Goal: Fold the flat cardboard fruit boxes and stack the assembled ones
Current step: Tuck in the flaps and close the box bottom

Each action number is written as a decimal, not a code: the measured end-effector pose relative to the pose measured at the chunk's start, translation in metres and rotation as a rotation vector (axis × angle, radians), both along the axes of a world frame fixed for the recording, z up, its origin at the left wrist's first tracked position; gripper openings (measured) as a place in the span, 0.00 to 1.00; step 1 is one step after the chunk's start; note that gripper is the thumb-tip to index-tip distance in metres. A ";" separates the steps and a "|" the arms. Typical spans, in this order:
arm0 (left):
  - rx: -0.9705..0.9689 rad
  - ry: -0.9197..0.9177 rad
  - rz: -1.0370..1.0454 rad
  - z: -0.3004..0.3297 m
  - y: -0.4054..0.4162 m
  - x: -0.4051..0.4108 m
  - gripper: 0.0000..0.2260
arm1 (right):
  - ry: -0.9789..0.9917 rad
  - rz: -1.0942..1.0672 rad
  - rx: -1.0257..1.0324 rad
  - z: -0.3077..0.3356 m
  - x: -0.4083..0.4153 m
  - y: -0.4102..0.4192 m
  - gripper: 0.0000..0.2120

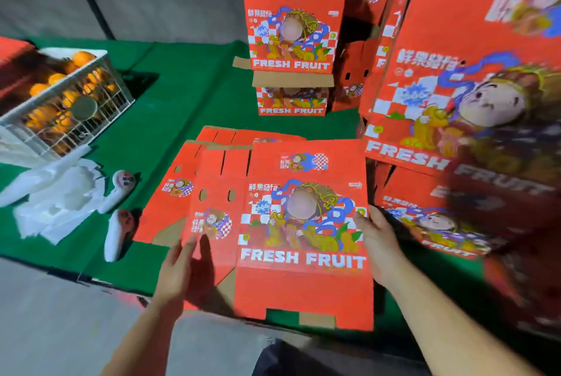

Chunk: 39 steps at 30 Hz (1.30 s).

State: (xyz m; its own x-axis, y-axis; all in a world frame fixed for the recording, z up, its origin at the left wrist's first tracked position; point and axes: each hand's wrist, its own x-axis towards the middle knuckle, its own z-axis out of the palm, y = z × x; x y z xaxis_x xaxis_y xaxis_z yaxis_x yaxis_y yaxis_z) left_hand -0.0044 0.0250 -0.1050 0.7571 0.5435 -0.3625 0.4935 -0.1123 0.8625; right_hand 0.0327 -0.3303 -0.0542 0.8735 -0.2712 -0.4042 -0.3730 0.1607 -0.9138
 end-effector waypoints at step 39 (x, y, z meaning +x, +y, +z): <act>0.361 -0.680 -0.708 0.144 -0.008 0.032 0.07 | -0.338 0.112 -0.337 0.148 -0.008 0.006 0.13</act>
